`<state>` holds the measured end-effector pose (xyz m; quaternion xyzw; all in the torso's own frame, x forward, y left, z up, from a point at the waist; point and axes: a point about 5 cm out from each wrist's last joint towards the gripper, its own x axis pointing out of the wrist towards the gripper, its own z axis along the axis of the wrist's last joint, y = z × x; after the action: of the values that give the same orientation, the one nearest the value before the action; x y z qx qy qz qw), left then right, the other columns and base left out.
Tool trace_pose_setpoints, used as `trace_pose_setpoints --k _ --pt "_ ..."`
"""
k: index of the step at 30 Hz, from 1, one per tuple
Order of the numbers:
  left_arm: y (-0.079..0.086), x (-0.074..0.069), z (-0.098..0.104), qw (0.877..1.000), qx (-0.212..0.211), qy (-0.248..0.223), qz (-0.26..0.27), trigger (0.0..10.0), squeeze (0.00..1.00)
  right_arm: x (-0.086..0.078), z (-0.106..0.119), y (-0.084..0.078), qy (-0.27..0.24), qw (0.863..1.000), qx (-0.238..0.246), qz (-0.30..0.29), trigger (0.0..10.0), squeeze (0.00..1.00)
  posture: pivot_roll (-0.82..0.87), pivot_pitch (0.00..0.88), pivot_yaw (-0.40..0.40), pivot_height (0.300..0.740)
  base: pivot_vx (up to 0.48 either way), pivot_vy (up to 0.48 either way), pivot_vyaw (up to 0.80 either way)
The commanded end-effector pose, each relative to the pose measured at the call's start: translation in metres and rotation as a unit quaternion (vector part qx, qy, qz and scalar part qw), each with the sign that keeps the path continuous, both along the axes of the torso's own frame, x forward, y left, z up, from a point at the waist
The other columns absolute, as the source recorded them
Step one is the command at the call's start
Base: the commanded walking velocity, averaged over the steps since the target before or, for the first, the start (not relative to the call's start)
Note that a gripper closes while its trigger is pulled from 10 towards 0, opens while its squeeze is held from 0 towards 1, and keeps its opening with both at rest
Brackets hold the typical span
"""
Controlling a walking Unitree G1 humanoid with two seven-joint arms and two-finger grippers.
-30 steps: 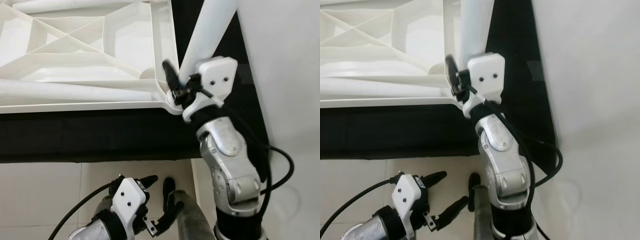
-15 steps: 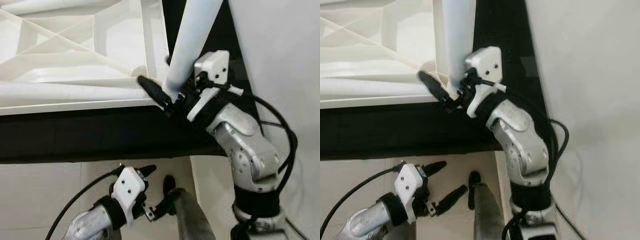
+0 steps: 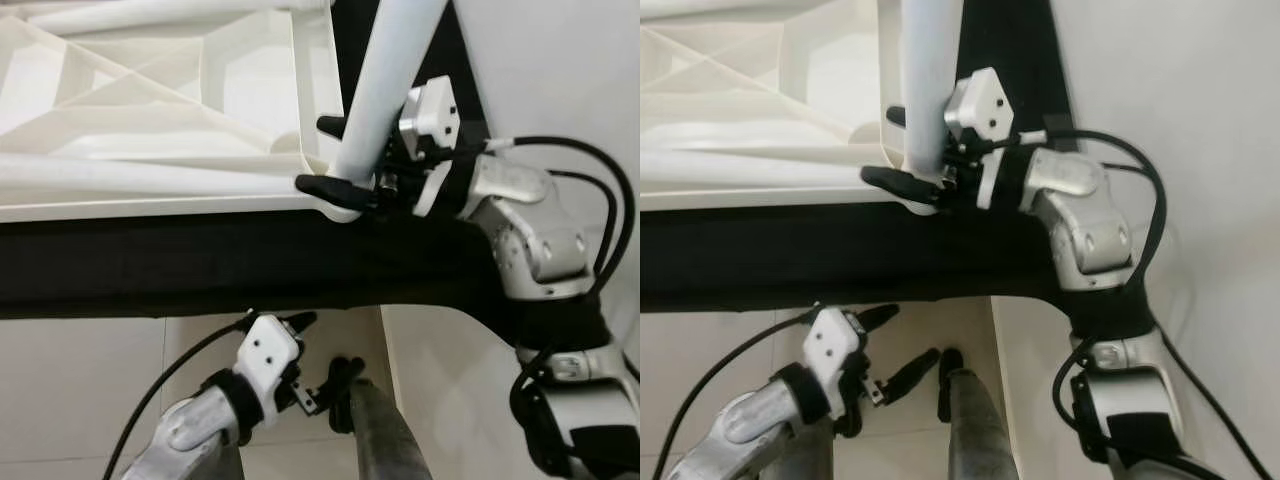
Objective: Building children table
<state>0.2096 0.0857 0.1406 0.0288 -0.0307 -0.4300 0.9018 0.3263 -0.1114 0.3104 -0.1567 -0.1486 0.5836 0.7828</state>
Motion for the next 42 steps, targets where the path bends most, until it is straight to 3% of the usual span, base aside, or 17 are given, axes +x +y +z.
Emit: trace_pose_setpoints --k 1,8,13,14,15,16,17,18,21,29,30,31,32,35,36,40,42 --pt "0.004 -0.003 -0.009 1.000 0.000 0.019 -0.002 10.0 0.00 -0.002 -0.006 0.012 0.004 0.999 -0.010 0.040 0.0 0.00 0.02 0.314 -0.073 0.740 0.000 0.000 0.00" --pt "0.011 -0.008 -0.013 0.999 -0.011 0.029 -0.004 10.0 0.00 0.011 -0.011 0.013 0.023 0.998 -0.022 0.045 0.0 0.00 0.01 0.307 -0.078 0.740 0.000 0.000 0.00" --pt "0.010 -0.009 -0.015 0.999 -0.016 0.033 0.000 10.0 0.00 0.014 -0.021 0.008 0.041 0.999 -0.006 -0.004 0.0 0.00 0.00 0.306 -0.086 0.740 0.000 0.000 0.00" --pt "0.009 -0.008 -0.016 0.999 -0.018 0.034 0.004 10.0 0.00 0.011 -0.029 0.007 0.048 0.998 -0.003 -0.029 0.0 0.00 0.00 0.312 -0.090 0.740 0.000 0.000 0.00" --pt "0.009 -0.008 -0.016 0.999 -0.022 0.033 0.012 10.0 0.00 0.006 -0.051 0.010 0.077 0.991 0.017 -0.108 0.0 0.00 0.00 0.317 -0.096 0.740 0.000 0.000 0.00" --pt "0.009 -0.008 -0.016 0.999 -0.022 0.033 0.012 10.0 0.00 0.006 -0.051 0.010 0.077 0.991 0.017 -0.108 0.0 0.00 0.00 0.317 -0.096 0.740 0.000 0.000 0.00" --pt "0.010 -0.008 -0.015 0.999 -0.027 0.030 0.023 10.0 0.00 -0.012 -0.103 0.012 0.113 0.922 0.043 -0.367 0.0 0.00 -0.01 0.319 -0.097 0.740 0.000 0.000 0.00" --pt "0.010 -0.008 -0.014 0.999 -0.029 0.027 0.027 10.0 0.00 -0.028 -0.120 0.014 0.128 0.894 0.055 -0.426 0.0 0.00 0.00 0.326 -0.080 0.740 0.000 0.000 0.00" --pt "0.010 -0.007 -0.014 0.999 -0.027 0.022 0.032 10.0 0.00 -0.039 -0.133 0.019 0.152 0.885 0.067 -0.436 0.0 0.00 -0.01 0.322 -0.075 0.740 0.000 0.000 0.00" --pt "0.013 -0.003 -0.010 0.997 0.013 -0.027 0.067 10.0 0.00 -0.011 -0.115 0.020 0.125 0.888 0.088 -0.433 0.0 0.00 0.01 0.298 -0.066 0.740 0.000 0.000 0.00" --pt "0.016 -0.002 -0.008 0.995 0.019 -0.040 0.088 10.0 0.00 -0.009 -0.115 0.021 0.123 0.891 0.080 -0.430 4.2 0.00 0.01 0.293 -0.059 0.740 0.000 0.000 0.00" --pt "0.018 -0.002 -0.006 0.993 0.022 -0.048 0.102 10.0 0.00 -0.008 -0.114 0.021 0.121 0.893 0.074 -0.428 4.2 0.00 0.01 0.293 -0.059 0.740 0.000 0.000 0.00" --pt "0.020 -0.003 -0.003 0.991 0.023 -0.057 0.119 10.0 0.00 -0.007 -0.114 0.020 0.120 0.891 0.072 -0.432 10.0 0.00 0.02 0.293 -0.054 0.740 0.000 0.000 0.00" --pt "0.022 -0.006 0.003 0.986 0.022 -0.068 0.148 10.0 0.00 -0.002 -0.115 0.014 0.122 0.887 0.068 -0.440 10.0 0.00 0.02 0.292 -0.051 0.740 0.000 0.000 0.00" --pt "0.022 -0.009 0.005 0.985 0.023 -0.072 0.154 10.0 0.00 0.001 -0.114 0.011 0.120 0.888 0.063 -0.439 10.0 1.00 0.03 0.294 -0.049 0.740 0.000 0.000 0.00" --pt "0.021 -0.012 0.006 0.983 0.024 -0.077 0.163 10.0 0.00 0.004 -0.111 0.007 0.117 0.884 0.064 -0.448 10.0 1.00 0.04 0.291 -0.046 0.740 0.000 0.000 0.00" --pt "0.020 -0.015 0.008 0.980 0.027 -0.087 0.179 10.0 0.00 0.013 -0.100 -0.001 0.106 0.891 0.059 -0.437 10.0 1.00 0.05 0.287 -0.045 0.740 0.000 0.000 0.00"
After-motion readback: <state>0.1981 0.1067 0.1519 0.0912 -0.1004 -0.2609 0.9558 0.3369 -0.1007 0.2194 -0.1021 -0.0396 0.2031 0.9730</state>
